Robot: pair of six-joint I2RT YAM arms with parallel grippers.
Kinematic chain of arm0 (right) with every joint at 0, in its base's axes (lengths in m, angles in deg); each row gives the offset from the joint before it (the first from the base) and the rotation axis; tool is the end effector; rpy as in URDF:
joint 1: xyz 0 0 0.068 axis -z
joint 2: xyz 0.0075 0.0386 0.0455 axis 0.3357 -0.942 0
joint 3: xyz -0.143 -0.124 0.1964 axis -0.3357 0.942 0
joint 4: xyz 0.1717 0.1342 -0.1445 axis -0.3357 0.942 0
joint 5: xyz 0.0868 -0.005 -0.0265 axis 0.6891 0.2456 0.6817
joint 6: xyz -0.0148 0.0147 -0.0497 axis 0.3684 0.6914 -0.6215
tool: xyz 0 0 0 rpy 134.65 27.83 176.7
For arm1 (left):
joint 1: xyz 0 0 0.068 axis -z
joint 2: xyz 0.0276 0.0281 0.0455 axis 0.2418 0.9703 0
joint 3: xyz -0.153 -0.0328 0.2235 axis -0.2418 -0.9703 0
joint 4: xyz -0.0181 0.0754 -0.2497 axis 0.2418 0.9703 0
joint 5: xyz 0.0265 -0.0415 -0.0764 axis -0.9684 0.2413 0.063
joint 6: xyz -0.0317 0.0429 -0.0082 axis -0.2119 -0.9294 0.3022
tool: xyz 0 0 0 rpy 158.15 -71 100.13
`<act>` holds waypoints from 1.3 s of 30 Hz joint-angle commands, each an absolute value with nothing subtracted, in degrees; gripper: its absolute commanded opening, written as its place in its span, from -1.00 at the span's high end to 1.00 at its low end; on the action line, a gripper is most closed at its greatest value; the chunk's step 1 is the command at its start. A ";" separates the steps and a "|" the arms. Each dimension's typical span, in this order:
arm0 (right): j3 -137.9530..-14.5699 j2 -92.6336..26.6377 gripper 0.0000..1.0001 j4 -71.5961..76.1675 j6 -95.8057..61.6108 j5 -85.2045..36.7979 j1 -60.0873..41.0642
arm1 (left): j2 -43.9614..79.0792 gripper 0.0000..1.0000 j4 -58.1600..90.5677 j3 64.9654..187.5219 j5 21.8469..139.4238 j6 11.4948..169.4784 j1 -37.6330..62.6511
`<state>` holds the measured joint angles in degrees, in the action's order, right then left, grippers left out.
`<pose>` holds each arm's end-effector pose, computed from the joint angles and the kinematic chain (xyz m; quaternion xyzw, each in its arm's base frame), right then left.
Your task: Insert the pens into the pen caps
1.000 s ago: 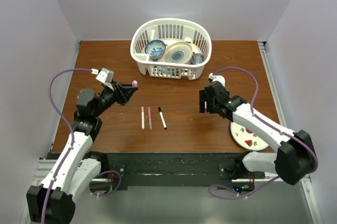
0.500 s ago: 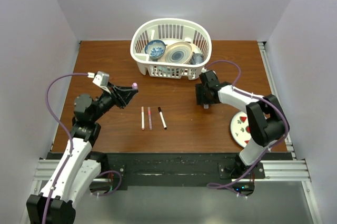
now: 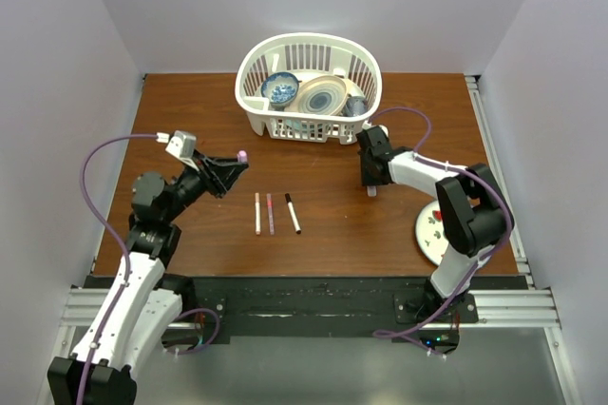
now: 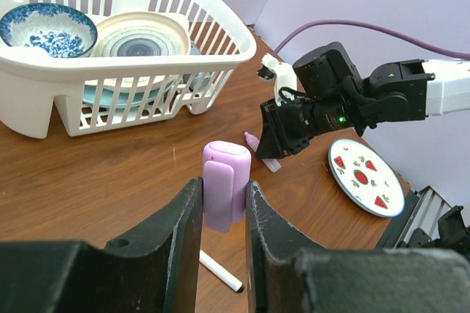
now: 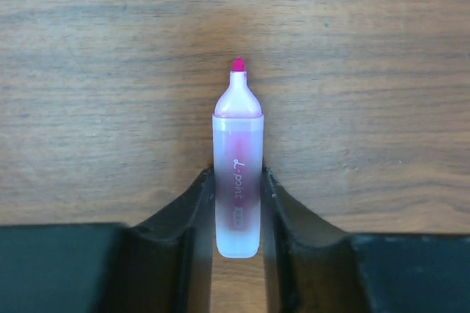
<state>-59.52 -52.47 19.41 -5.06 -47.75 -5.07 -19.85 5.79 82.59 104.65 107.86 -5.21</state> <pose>0.3189 0.1358 0.1618 -0.0121 0.9558 -0.0270 0.2924 0.1626 -0.0443 0.3003 0.0828 0.6861 -0.4063 0.5977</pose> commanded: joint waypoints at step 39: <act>-34.11 -19.33 1.00 -37.06 21.70 -12.60 -33.90 | -8.45 1.00 -36.44 73.94 116.06 142.36 1.92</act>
<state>-33.31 -19.44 -27.83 19.57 -15.13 -32.48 -8.77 -27.60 74.76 116.65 139.02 1.21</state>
